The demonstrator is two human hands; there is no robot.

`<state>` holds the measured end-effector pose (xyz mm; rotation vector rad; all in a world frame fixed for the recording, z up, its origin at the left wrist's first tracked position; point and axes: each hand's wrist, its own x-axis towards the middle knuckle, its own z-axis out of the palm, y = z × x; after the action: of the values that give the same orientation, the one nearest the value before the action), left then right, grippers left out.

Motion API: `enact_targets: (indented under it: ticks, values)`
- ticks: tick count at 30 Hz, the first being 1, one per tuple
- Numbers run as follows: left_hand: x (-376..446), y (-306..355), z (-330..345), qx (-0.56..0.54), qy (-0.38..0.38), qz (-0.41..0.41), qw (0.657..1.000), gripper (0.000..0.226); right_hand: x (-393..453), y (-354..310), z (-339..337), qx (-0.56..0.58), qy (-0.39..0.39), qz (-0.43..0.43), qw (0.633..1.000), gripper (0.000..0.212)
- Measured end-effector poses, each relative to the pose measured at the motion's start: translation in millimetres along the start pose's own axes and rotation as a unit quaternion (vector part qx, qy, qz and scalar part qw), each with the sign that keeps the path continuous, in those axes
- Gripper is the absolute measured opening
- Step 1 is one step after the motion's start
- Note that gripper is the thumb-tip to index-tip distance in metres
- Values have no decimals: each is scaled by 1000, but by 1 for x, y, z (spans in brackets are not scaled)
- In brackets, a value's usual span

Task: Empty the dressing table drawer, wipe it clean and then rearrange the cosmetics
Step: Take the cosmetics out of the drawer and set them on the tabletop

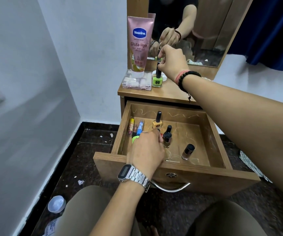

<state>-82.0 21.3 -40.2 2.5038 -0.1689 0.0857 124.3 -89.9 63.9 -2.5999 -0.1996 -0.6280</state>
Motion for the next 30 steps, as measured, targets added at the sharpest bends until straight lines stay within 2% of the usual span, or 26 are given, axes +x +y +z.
enact_targets:
  ticks: [12, 19, 24, 30]
  values:
    - [0, 0, -1, -4, 1, 6, 1000, 15, 2, 4, 7, -4, -2, -4, 1000, 20]
    - [0, 3, -3, -8, -7, -3, 1000, 17, -26, 6, -5, 59, 60, -56, 995, 16]
    - [0, 5, -5, 3, -18, -1, 1000, 22, -75, 21, -5, 78, 45, -97, 991, 15]
    - [-2, 5, -5, 19, -7, 7, 1000, 20, -117, 55, 7, 124, -6, -54, 991, 18]
